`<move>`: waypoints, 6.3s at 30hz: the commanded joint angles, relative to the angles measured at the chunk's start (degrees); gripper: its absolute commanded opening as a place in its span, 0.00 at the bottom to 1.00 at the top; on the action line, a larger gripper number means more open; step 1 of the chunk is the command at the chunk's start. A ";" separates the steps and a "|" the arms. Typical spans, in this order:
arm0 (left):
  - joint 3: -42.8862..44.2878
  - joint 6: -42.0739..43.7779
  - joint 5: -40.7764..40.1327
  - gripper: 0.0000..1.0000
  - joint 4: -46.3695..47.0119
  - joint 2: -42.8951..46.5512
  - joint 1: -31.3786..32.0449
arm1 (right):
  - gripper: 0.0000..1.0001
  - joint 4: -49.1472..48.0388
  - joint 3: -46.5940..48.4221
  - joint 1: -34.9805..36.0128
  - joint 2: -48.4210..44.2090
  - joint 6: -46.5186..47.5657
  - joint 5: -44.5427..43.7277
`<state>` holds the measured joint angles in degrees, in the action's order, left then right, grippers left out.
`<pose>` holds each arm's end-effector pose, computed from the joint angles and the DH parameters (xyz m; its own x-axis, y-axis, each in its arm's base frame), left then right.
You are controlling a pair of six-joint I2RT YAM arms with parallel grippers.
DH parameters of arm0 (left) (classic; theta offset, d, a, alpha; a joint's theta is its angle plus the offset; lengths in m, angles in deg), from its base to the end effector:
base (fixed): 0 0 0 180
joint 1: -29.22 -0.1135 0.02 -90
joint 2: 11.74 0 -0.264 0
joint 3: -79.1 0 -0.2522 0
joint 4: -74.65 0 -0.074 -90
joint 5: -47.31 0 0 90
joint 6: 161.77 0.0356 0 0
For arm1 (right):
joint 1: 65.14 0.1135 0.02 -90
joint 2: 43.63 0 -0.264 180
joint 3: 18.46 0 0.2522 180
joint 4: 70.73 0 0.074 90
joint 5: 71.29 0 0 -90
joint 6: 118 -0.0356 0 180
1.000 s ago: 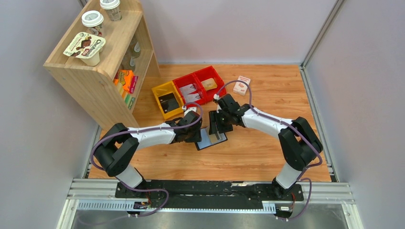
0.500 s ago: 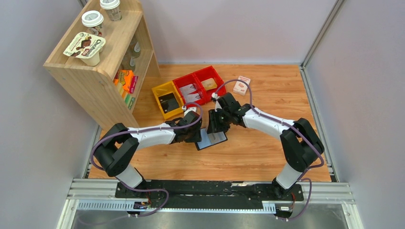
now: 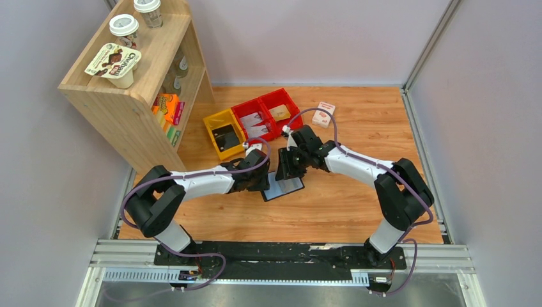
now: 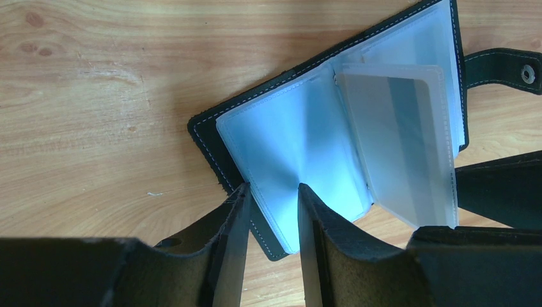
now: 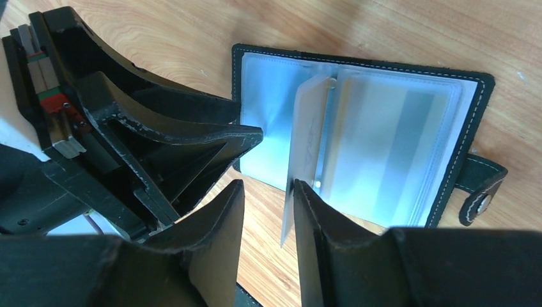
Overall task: Take the credit cards out of the card holder
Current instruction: Remove the credit card from the card holder, then place the credit card in the storage box, then remove the credit card from the card holder.
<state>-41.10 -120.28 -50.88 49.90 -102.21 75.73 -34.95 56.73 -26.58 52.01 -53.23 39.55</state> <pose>0.2109 -0.2149 0.1589 -0.8716 -0.1585 -0.4639 0.0144 0.9376 -0.3474 0.2594 0.2230 0.1989 -0.9022 -0.2098 -0.3768 -0.3898 0.7704 0.5045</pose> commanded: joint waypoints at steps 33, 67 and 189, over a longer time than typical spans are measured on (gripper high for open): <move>-7.63 -4.05 0.97 0.33 9.40 12.88 -1.32 | 0.41 -19.03 -7.29 -4.38 4.20 -5.79 13.61; -13.61 -12.66 4.41 0.11 8.43 4.78 -5.10 | 0.10 -29.58 -7.73 -8.24 14.67 -7.81 25.83; 3.00 17.14 -1.23 0.68 -21.89 42.67 -12.31 | 0.58 2.94 9.07 4.06 -6.95 -5.09 -21.81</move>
<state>-37.91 -95.14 -59.05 28.42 -56.20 63.20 -35.87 67.51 -24.24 47.00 -62.13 14.31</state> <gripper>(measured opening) 0.697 0.579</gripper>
